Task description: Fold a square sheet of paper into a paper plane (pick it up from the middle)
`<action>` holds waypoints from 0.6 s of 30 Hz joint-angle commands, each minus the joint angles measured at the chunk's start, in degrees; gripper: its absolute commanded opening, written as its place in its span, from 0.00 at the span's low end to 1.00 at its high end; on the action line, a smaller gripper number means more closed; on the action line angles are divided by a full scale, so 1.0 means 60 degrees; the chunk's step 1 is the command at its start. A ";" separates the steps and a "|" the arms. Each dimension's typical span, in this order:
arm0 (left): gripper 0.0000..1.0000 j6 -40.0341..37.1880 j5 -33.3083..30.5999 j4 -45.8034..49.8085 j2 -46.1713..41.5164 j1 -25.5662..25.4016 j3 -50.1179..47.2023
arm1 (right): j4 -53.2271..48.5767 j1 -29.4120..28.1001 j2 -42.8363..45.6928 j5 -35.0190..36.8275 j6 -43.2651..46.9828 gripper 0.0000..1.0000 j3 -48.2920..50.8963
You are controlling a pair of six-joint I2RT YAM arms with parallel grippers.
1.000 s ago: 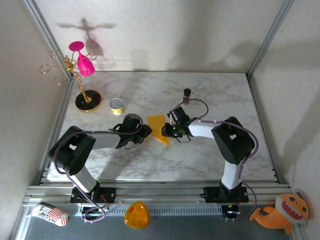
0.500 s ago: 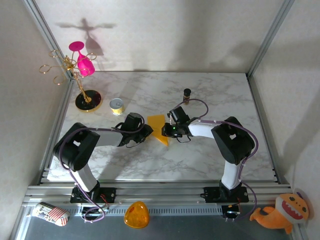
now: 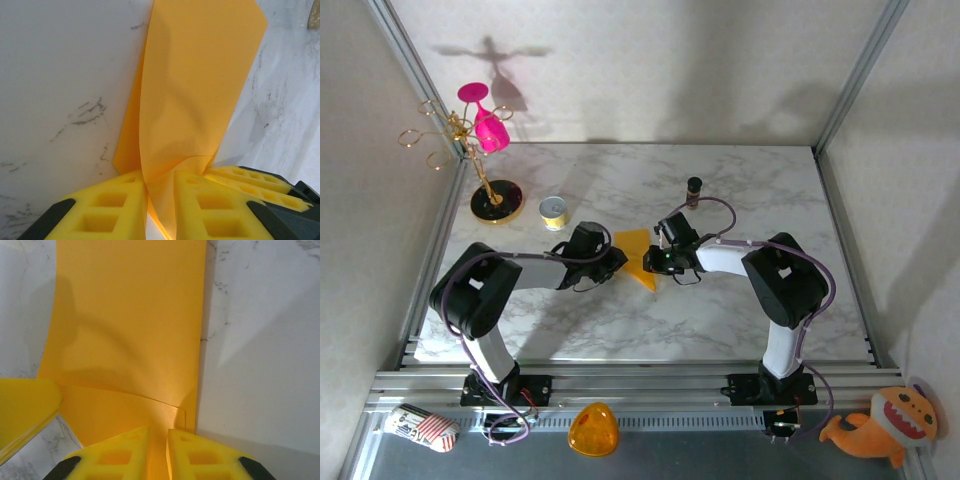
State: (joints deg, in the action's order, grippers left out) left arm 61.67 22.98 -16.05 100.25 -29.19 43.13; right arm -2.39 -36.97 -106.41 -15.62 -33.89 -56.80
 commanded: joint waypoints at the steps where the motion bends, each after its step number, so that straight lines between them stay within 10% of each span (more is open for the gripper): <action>1: 0.20 -0.0561 0.0317 -0.0101 0.0237 0.0190 0.0283 | -0.0584 0.0053 -0.0418 0.0230 0.0078 0.19 -0.0037; 18: 0.13 -0.0817 0.0668 -0.0354 0.0523 0.0382 0.0282 | -0.0481 0.0068 -0.0213 0.0232 0.0361 0.21 -0.0076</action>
State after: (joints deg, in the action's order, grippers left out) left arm 57.65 26.02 -17.41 103.55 -27.59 44.71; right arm -2.37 -36.99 -106.65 -15.66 -33.47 -57.12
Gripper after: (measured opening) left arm 0.135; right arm 0.206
